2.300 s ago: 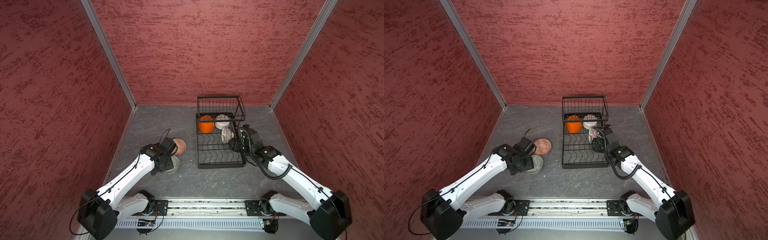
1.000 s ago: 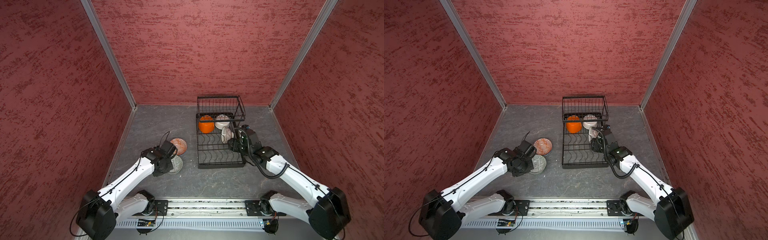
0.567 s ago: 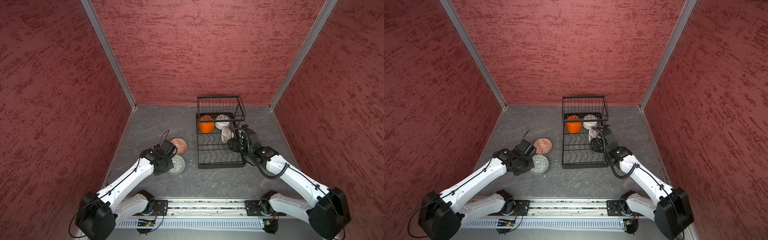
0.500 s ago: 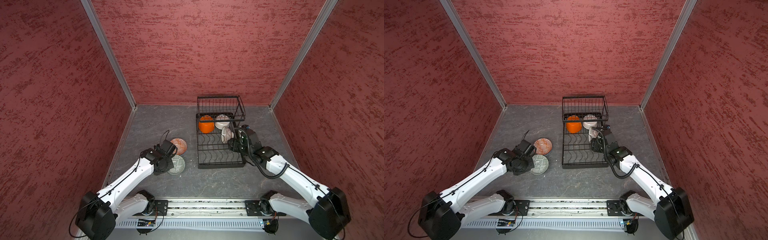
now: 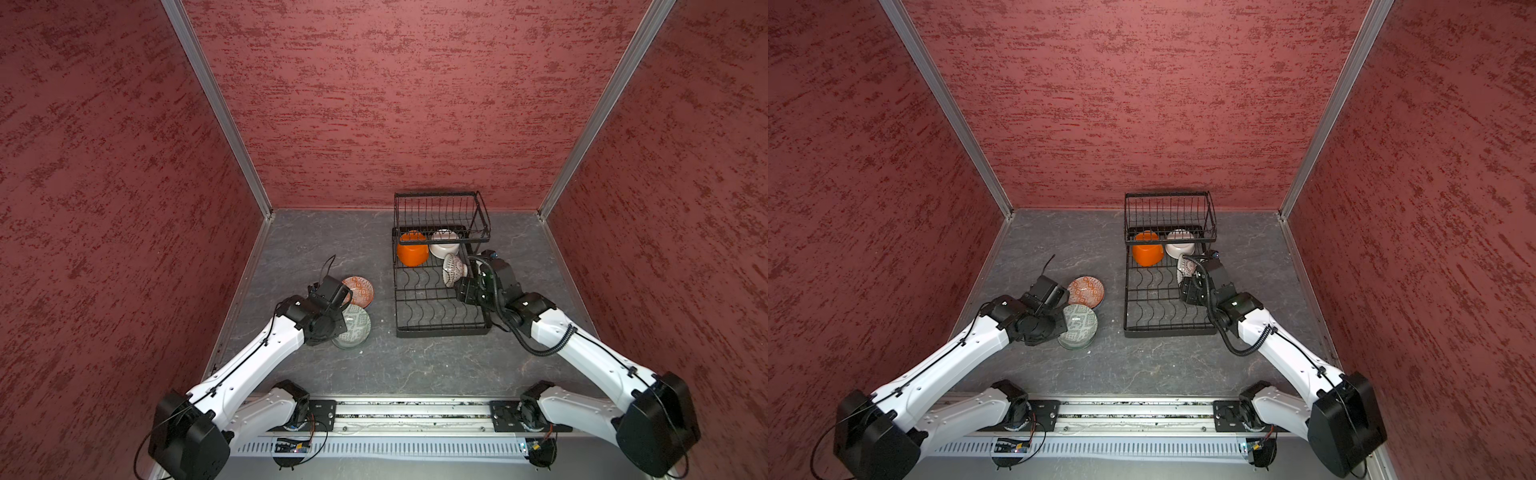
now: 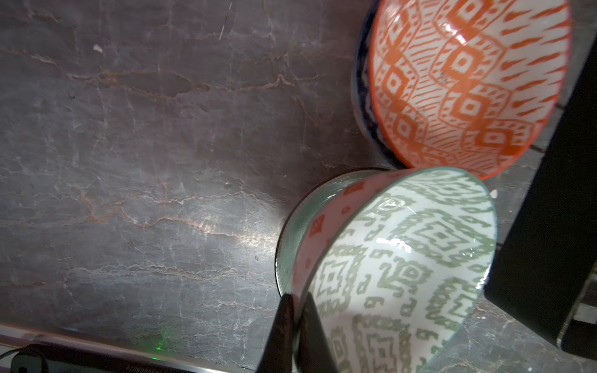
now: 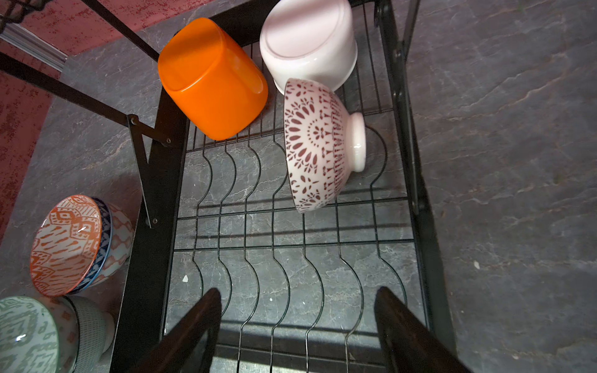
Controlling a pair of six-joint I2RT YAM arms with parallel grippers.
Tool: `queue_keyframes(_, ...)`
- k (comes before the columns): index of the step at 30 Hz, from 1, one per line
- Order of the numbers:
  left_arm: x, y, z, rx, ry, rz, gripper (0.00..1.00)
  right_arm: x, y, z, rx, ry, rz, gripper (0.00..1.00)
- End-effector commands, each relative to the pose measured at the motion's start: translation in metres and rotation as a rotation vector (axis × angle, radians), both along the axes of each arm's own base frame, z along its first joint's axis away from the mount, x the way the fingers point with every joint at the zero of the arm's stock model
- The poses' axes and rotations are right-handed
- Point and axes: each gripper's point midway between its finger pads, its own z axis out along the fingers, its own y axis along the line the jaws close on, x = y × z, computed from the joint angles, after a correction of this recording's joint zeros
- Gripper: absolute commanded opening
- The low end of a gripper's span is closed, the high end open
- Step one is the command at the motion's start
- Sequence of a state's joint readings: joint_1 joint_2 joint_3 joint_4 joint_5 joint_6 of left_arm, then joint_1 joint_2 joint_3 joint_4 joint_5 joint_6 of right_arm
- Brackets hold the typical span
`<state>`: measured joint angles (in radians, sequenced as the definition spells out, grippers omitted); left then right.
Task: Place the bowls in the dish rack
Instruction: 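Lift the green-white bowl toward the rack with the left gripper while the right approaches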
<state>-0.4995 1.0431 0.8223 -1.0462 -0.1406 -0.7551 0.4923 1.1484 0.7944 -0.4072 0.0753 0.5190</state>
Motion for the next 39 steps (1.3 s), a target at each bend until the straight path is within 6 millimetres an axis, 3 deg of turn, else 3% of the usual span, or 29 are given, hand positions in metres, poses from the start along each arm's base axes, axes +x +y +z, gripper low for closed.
queue_keyframes(1, 0.018, -0.007, 0.024, -0.039, -0.099, -0.025, 0.00, 0.007, 0.009, 0.016, 0.024, -0.032, 0.023, 0.76)
queue_keyframes(12, 0.028, -0.024, 0.055, -0.129, -0.222, -0.112, 0.00, 0.004, 0.023, 0.032, 0.047, -0.049, 0.080, 0.74)
queue_keyframes(18, 0.031, -0.037, 0.065, -0.163, -0.268, -0.154, 0.00, -0.001, 0.048, 0.045, 0.088, -0.062, 0.172, 0.71)
queue_keyframes(26, 0.041, -0.069, 0.074, -0.182, -0.317, -0.234, 0.00, -0.012, 0.086, 0.057, 0.145, -0.065, 0.280, 0.67)
queue_keyframes(39, 0.060, -0.113, 0.074, -0.199, -0.335, -0.331, 0.00, -0.031, 0.134, 0.050, 0.111, -0.037, 0.357, 0.59)
